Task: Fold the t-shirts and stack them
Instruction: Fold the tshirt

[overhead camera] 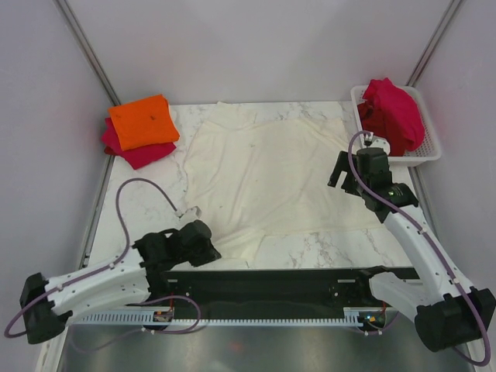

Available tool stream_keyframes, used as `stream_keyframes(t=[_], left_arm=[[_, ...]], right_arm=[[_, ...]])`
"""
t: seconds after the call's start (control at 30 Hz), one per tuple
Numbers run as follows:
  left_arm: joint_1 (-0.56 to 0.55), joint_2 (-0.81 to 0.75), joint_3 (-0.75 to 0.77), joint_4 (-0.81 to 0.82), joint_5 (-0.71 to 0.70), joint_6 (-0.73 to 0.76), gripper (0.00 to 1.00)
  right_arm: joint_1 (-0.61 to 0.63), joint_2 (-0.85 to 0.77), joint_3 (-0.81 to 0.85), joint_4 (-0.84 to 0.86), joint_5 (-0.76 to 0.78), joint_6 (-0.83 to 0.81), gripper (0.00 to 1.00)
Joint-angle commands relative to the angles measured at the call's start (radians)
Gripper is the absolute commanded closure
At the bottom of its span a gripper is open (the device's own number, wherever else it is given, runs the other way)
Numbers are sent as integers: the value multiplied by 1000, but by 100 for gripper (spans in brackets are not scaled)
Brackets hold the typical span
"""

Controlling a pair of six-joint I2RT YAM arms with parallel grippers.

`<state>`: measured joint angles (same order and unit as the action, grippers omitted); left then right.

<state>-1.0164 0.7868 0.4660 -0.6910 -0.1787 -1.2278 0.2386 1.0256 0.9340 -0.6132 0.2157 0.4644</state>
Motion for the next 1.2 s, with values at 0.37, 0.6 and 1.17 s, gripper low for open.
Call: stream_keyframes(t=[0.37, 0.6, 1.17], left_arm=[[9, -300, 172, -179, -137, 5, 98], [9, -284, 154, -420, -177, -104, 98], [9, -294, 86, -323, -183, -67, 98]], right_arm=[[1, -180, -320, -106, -49, 373, 2], [2, -337, -399, -217, 76, 460, 2], [1, -222, -460, -244, 16, 588, 10]])
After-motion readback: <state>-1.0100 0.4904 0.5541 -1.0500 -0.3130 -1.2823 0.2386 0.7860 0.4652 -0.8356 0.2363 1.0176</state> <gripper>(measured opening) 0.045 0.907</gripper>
